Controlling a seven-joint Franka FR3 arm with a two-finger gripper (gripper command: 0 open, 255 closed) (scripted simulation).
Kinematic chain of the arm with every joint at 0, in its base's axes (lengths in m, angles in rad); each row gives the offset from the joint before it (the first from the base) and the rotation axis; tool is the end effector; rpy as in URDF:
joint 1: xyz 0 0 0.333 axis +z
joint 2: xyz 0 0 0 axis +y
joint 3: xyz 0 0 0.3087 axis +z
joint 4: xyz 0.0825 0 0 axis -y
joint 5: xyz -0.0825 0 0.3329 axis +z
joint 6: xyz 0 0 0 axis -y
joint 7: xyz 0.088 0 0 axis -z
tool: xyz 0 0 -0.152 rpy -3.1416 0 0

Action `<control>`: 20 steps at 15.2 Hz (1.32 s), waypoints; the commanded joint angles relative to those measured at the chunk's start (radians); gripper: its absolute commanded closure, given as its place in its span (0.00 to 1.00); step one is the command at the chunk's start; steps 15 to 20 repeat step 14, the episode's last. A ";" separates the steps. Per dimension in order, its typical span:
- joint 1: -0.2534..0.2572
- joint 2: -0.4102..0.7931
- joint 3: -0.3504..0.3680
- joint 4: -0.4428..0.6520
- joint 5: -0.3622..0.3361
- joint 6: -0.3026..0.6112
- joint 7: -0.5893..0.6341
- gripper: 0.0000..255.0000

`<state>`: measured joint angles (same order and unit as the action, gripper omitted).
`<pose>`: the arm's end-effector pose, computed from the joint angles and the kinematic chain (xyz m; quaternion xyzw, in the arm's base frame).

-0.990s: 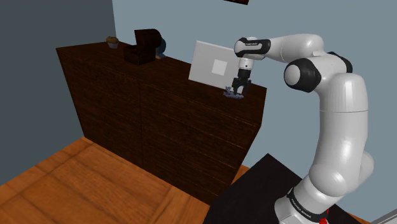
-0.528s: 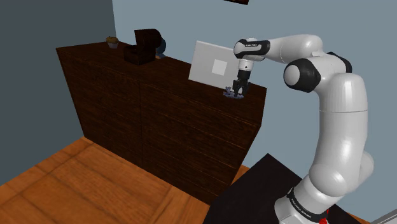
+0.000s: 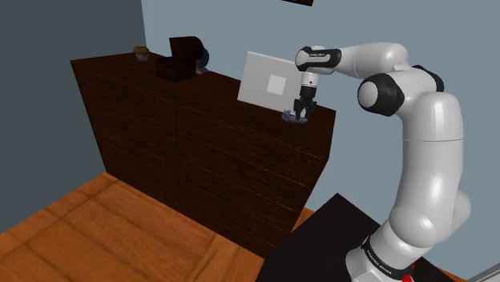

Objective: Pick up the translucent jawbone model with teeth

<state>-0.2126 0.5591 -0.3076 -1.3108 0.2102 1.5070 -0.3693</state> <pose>0.5555 -0.2422 0.3688 -0.9825 0.0771 0.1426 0.0915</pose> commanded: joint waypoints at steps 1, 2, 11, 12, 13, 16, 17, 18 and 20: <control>-0.001 -0.003 0.000 0.020 -0.001 -0.022 0.003 1.00; -0.002 -0.004 -0.001 0.032 -0.001 -0.035 0.004 1.00; -0.017 0.000 -0.002 0.161 0.000 -0.158 0.016 1.00; -0.019 0.003 -0.001 0.178 0.000 -0.173 0.017 1.00; -0.019 0.003 -0.001 0.181 0.000 -0.175 0.017 1.00; -0.020 0.003 -0.001 0.181 0.000 -0.175 0.017 1.00; -0.020 0.003 -0.001 0.181 0.000 -0.175 0.017 1.00; -0.020 0.003 -0.001 0.181 0.000 -0.175 0.017 1.00; -0.020 0.003 -0.001 0.181 0.000 -0.175 0.017 1.00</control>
